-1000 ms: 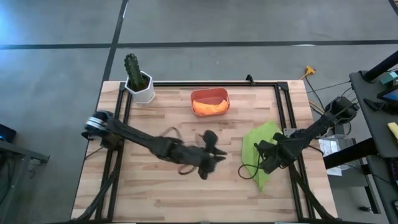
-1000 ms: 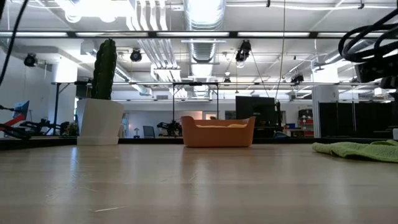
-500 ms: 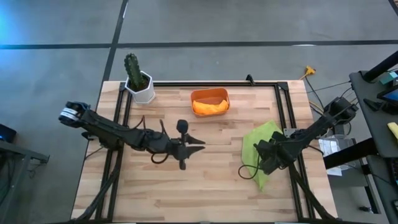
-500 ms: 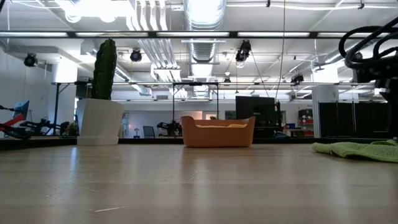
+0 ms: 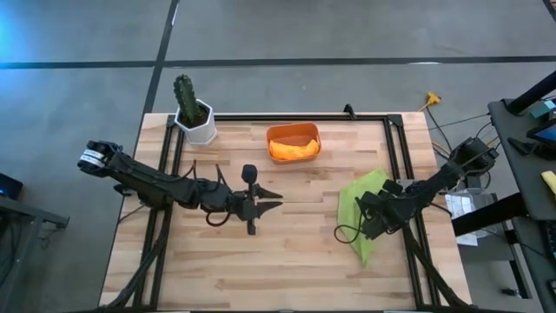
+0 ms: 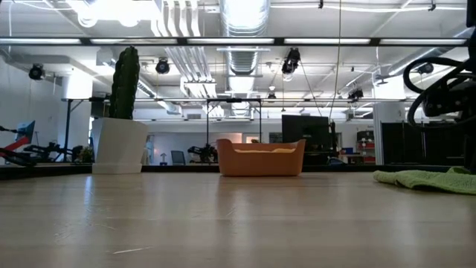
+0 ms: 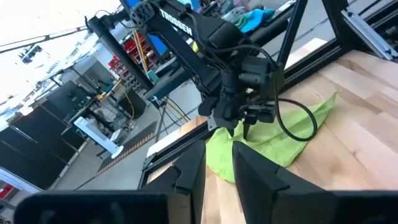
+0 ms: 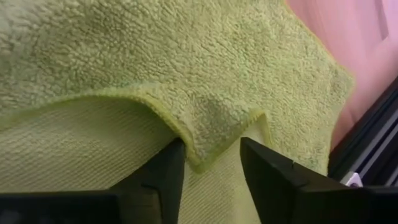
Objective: Roll microfiber towels into tight, uniform cylinder then place into a basket
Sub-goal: Fold the green microfiber cloth
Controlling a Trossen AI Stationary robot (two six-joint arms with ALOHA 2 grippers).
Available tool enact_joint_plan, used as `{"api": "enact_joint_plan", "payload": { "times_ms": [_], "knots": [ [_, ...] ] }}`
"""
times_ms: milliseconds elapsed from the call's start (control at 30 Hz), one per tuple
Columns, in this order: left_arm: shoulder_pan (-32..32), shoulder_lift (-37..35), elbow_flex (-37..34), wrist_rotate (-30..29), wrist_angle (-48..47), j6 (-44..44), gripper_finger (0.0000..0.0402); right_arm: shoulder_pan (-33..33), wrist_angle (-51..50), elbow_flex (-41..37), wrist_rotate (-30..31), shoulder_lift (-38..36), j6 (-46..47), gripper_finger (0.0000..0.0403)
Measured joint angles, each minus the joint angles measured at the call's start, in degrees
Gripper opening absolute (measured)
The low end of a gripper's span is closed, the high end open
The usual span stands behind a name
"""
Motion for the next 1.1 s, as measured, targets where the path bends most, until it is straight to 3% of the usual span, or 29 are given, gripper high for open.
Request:
{"api": "enact_joint_plan", "payload": {
  "times_ms": [733, 867, 1000, 1100],
  "knots": [
    [0.1, 0.6, -0.2, 0.0, -0.8, -1.6, 0.0065, 0.0, -1.6, 2.4, 3.4, -0.2, -15.9, 0.0010],
    [0.1, 0.6, -0.3, -0.3, -0.7, -2.6, 0.0065, 0.0, -7.0, 6.4, 5.7, -0.2, -15.9, 0.0009],
    [0.0, 0.6, -0.3, -6.1, 0.2, -5.6, 0.0065, 0.0, -13.3, 13.0, 8.6, -0.2, -14.5, 0.0009],
    [0.1, 1.1, -0.3, -7.0, 0.2, -5.9, 0.0065, 0.0, -16.4, 19.0, 11.1, -0.2, -14.2, 0.0009]
  ]
}}
